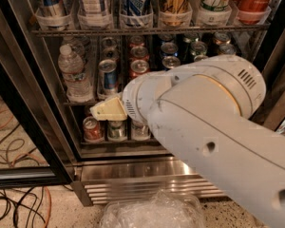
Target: Pick coke can from middle shelf of fridge
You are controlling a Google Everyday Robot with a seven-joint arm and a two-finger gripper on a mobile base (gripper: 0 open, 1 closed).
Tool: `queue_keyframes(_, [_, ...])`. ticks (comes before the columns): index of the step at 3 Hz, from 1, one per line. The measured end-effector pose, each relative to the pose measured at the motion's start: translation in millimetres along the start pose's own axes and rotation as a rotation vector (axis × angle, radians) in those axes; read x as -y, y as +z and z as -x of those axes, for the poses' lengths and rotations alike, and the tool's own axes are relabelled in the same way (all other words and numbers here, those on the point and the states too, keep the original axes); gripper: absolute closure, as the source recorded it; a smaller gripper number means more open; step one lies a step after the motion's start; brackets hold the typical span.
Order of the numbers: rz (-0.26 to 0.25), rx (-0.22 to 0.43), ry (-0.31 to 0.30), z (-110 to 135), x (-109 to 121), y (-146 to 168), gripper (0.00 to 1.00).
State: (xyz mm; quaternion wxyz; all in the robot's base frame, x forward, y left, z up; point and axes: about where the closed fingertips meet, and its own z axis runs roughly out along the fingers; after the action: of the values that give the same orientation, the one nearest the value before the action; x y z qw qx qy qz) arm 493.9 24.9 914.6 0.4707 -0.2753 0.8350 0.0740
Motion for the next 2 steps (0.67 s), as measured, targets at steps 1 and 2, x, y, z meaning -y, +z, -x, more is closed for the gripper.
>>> queue_keyframes(1, [0.0, 0.0, 0.0, 0.0, 0.0, 0.0, 0.0])
queue_keyframes(2, [0.011, -0.019, 0.042, -15.7, -2.8, 12.0, 0.0])
